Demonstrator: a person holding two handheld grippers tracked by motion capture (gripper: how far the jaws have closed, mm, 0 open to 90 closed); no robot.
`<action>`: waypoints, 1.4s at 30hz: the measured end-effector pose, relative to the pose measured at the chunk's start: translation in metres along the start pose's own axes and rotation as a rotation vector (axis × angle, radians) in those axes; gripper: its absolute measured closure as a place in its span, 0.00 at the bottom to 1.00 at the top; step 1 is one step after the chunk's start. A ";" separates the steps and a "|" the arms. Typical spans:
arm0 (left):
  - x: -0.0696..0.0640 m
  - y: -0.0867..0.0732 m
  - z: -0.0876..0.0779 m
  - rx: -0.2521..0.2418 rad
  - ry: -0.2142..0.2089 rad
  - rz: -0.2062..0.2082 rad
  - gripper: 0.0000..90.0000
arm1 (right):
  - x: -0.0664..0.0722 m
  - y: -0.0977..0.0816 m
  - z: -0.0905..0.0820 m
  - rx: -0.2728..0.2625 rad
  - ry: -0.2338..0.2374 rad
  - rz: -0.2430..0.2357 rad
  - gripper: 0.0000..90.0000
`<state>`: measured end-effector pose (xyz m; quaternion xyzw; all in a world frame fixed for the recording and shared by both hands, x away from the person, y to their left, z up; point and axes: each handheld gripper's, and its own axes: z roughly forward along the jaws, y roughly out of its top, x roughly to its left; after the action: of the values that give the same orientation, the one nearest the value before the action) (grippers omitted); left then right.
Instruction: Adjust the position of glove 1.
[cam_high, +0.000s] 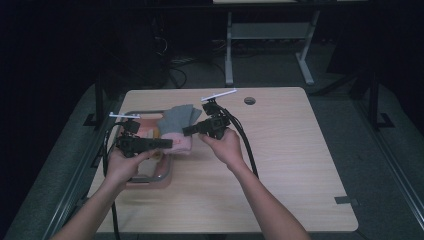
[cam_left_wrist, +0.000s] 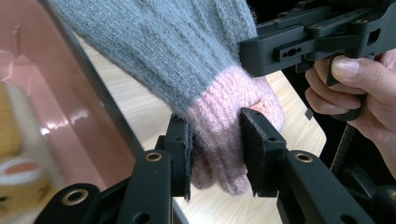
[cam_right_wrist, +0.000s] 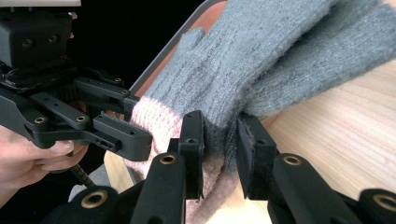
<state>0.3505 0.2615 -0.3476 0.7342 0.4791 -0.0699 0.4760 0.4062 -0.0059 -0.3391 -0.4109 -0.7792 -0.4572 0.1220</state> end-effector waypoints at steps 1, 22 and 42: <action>0.001 0.000 -0.002 0.000 0.004 -0.001 0.73 | 0.001 0.001 0.002 -0.004 0.001 -0.004 0.82; 0.023 -0.008 -0.028 -0.008 0.052 -0.038 0.75 | 0.011 0.012 0.039 0.028 0.041 -0.016 0.82; 0.042 -0.022 -0.050 -0.016 0.086 -0.082 0.76 | 0.021 0.018 0.073 0.075 0.074 -0.010 0.81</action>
<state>0.3383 0.3285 -0.3575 0.7122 0.5294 -0.0540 0.4578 0.4198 0.0693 -0.3566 -0.3848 -0.7928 -0.4434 0.1638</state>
